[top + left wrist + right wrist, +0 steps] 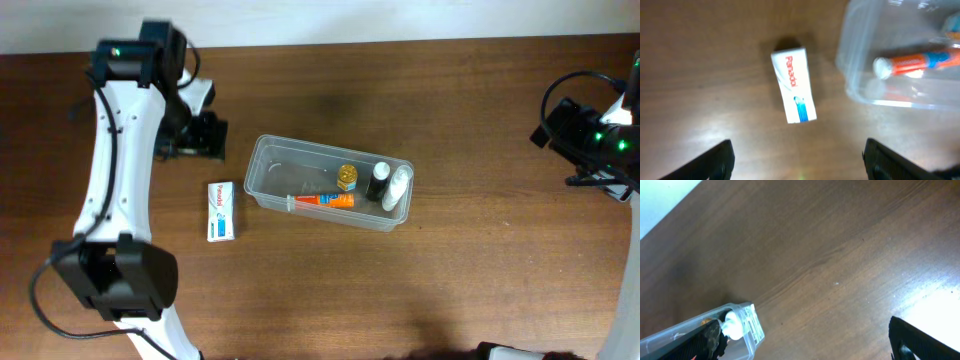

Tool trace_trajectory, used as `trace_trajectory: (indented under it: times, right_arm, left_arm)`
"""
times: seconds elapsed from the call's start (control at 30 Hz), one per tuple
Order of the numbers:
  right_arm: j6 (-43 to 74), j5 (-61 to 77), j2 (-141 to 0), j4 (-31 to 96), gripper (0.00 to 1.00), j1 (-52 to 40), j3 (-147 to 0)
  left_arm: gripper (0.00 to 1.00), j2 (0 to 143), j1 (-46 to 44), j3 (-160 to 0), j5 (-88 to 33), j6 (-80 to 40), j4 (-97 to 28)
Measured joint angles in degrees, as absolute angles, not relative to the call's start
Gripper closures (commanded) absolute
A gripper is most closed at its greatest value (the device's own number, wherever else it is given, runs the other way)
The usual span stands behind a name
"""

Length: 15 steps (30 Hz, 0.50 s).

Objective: Pack container
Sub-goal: 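Grasp the white Panadol box with the left gripper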

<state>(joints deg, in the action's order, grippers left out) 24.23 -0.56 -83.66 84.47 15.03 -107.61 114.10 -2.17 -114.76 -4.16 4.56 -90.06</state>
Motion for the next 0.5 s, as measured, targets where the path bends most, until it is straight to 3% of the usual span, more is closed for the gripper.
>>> trace_trajectory:
  times: [0.5]
  right_arm:
    - [24.2,-0.6,-83.7,84.5,0.02,15.0,-107.6]
  left_arm:
    - [0.17,114.1,1.2,-78.8,-7.1,2.3,-61.1]
